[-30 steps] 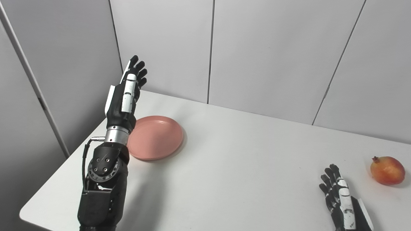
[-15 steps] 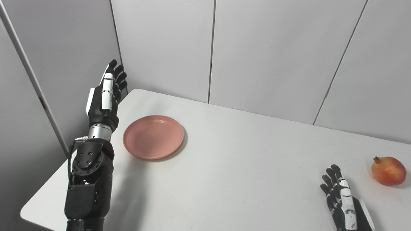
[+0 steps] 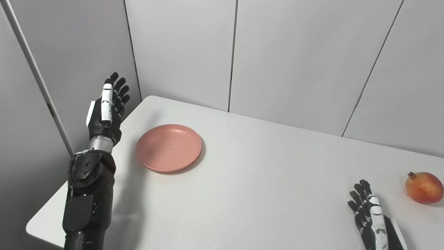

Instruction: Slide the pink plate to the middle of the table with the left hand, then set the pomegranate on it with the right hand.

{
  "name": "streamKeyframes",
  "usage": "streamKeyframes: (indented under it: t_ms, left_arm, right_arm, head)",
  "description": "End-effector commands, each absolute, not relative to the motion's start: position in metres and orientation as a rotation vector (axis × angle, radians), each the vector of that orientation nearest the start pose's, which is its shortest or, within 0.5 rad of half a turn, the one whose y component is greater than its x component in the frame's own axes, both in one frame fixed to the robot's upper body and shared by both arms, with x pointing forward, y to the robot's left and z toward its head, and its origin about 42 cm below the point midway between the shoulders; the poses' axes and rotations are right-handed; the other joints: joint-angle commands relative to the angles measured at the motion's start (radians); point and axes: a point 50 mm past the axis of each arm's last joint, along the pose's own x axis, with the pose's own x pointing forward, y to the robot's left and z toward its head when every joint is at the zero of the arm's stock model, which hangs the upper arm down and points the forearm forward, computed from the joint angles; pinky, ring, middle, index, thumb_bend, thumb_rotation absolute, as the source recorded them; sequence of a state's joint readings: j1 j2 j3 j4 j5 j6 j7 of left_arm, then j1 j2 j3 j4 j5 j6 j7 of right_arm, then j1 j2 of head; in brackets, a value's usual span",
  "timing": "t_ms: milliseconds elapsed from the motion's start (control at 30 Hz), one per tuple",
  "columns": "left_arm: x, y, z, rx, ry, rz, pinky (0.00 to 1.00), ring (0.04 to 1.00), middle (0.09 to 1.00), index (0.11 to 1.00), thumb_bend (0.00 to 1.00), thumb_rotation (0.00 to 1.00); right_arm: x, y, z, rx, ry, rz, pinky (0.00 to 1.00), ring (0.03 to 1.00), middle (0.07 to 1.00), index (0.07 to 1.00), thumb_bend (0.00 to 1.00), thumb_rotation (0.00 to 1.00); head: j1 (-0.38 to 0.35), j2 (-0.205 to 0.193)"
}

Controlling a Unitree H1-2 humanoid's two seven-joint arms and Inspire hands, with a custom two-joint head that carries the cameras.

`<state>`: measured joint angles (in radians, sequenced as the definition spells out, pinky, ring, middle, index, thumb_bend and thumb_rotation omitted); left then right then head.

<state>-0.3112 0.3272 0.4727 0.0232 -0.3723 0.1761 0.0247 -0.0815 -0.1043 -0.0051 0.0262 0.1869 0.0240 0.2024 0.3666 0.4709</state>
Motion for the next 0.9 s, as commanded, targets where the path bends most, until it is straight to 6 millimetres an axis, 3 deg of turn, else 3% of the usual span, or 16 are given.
streamKeyframes:
  t_ms: [0,567,867]
  left_arm:
    - [0.351,0.428,0.252,-0.123,-0.350,0.359,0.98,0.965,0.964,0.948,0.40,1.00]
    - [0.352,0.444,0.218,-0.257,-0.222,0.375,0.98,0.956,0.948,0.944,0.34,1.00]
    - [0.353,0.452,0.199,-0.310,-0.183,0.366,0.97,0.939,0.933,0.927,0.37,1.00]
  right_arm:
    - [0.306,-0.231,0.109,0.087,-0.020,0.222,1.00,1.000,1.000,1.000,0.31,1.00]
    - [0.306,-0.233,0.111,0.072,-0.030,0.230,1.00,1.000,1.000,1.000,0.29,1.00]
    - [0.305,-0.233,0.111,0.072,-0.025,0.232,1.00,1.000,1.000,1.000,0.31,1.00]
  head:
    - [0.001,0.001]
    - [0.005,0.007]
    - [0.007,0.014]
